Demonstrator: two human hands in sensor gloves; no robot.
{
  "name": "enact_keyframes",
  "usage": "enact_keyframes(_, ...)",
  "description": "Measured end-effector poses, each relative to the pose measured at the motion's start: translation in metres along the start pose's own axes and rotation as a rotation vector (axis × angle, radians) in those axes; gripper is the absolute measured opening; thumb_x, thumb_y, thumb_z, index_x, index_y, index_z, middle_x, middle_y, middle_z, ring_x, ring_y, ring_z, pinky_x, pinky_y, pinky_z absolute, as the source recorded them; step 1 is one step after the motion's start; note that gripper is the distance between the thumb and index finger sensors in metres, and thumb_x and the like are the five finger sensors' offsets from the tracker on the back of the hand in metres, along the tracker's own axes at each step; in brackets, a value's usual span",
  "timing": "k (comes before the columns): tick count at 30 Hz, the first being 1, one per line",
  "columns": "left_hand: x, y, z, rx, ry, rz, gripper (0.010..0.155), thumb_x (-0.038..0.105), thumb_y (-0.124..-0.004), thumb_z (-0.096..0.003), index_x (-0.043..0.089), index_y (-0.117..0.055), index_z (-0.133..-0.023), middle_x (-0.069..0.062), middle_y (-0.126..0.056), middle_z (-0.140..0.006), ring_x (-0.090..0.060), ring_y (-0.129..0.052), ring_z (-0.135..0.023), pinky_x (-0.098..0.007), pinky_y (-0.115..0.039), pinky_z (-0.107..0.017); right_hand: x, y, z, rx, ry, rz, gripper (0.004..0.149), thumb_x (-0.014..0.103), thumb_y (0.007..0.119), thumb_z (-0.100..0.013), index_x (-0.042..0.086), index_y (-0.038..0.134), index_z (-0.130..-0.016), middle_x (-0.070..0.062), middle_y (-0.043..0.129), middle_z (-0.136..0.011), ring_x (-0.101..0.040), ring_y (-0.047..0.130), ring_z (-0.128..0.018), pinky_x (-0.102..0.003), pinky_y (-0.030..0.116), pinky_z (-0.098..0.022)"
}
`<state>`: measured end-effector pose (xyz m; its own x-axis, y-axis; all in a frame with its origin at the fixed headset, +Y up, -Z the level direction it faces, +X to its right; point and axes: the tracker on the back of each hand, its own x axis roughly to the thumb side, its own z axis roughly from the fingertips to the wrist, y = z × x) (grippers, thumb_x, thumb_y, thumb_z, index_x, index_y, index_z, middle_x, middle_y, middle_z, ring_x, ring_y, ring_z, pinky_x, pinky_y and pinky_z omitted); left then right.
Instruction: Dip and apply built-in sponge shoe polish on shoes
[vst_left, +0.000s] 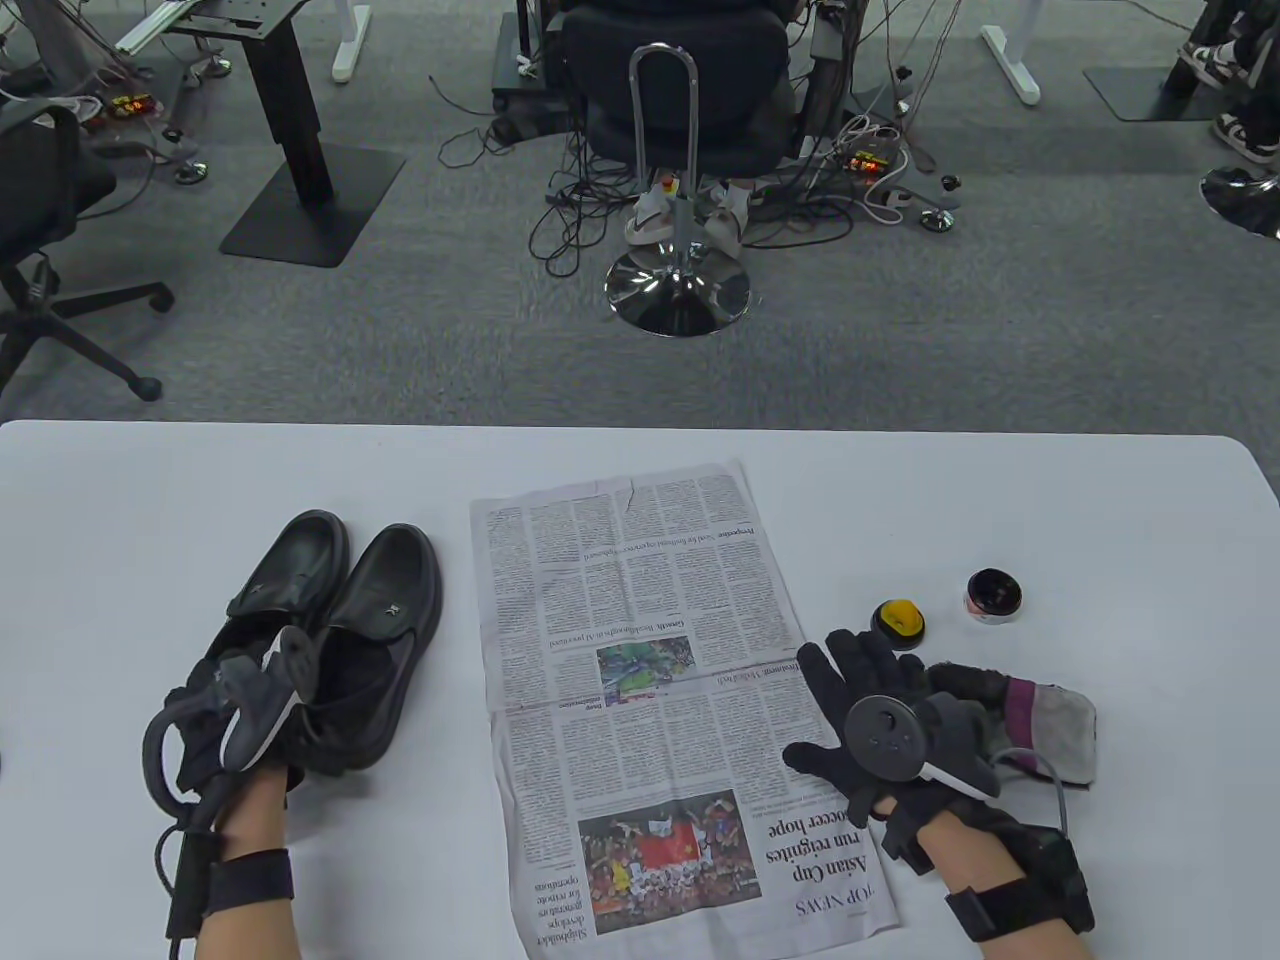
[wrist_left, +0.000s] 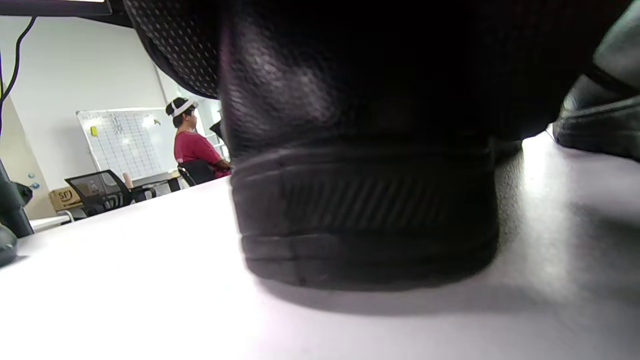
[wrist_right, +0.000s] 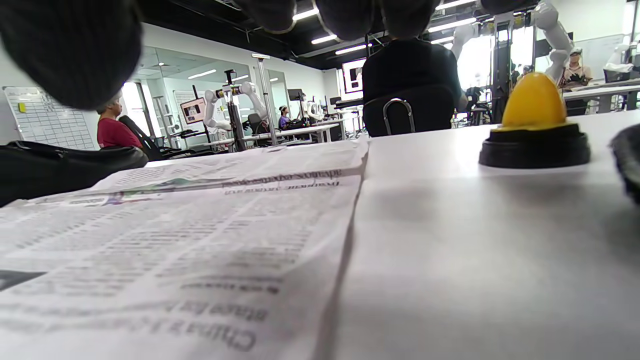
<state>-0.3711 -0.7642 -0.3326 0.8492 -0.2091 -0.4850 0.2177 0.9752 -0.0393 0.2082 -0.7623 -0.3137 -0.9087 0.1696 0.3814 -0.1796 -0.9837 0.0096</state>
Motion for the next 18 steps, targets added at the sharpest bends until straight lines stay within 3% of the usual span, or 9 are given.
enact_keyframes(4, -0.016, 0.017, 0.004, 0.094, -0.013, 0.143, 0.029, 0.049, -0.090, -0.0435, 0.040, -0.082, -0.070, 0.016, -0.089, -0.056, -0.011, -0.087, -0.059, -0.053, -0.073, -0.066, 0.000, -0.005, 0.000, -0.026, 0.006, -0.009, 0.093, 0.071, 0.074, -0.038, 0.029, 0.032, -0.109, -0.015, 0.034, -0.112, -0.050, 0.040, -0.106, -0.074, 0.043, -0.070)
enact_keyframes(9, -0.006, 0.069, 0.028, 0.352, -0.131, 0.276, 0.028, 0.051, -0.087, -0.0459, 0.042, -0.078, -0.071, 0.019, -0.087, -0.058, -0.009, -0.085, -0.064, -0.053, -0.070, -0.070, -0.006, -0.011, 0.001, -0.056, 0.028, -0.025, 0.093, 0.071, 0.075, -0.039, 0.028, 0.032, -0.109, -0.015, 0.034, -0.112, -0.051, 0.040, -0.105, -0.074, 0.043, -0.070)
enact_keyframes(11, 0.015, 0.090, 0.045, 0.433, -0.278, 0.347, 0.028, 0.054, -0.087, -0.0456, 0.044, -0.078, -0.070, 0.020, -0.087, -0.057, -0.008, -0.086, -0.064, -0.052, -0.070, -0.070, -0.010, -0.015, 0.002, -0.071, 0.044, -0.038, 0.093, 0.071, 0.075, -0.039, 0.028, 0.032, -0.109, -0.015, 0.033, -0.112, -0.051, 0.040, -0.105, -0.074, 0.043, -0.070)
enact_keyframes(14, 0.055, 0.108, 0.071, 0.465, -0.545, 0.409, 0.028, 0.056, -0.089, -0.0441, 0.043, -0.080, -0.068, 0.020, -0.088, -0.054, -0.008, -0.087, -0.062, -0.050, -0.071, -0.070, -0.017, -0.022, 0.004, -0.096, 0.063, -0.062, 0.093, 0.070, 0.075, -0.039, 0.028, 0.032, -0.109, -0.015, 0.033, -0.112, -0.051, 0.040, -0.106, -0.074, 0.043, -0.070)
enact_keyframes(18, 0.115, 0.113, 0.109, 0.460, -0.837, 0.367, 0.028, 0.057, -0.090, -0.0429, 0.043, -0.081, -0.066, 0.020, -0.089, -0.053, -0.007, -0.088, -0.062, -0.049, -0.073, -0.070, -0.030, -0.032, 0.008, -0.131, 0.102, -0.099, 0.093, 0.070, 0.075, -0.039, 0.028, 0.032, -0.109, -0.015, 0.033, -0.112, -0.051, 0.040, -0.106, -0.074, 0.042, -0.070)
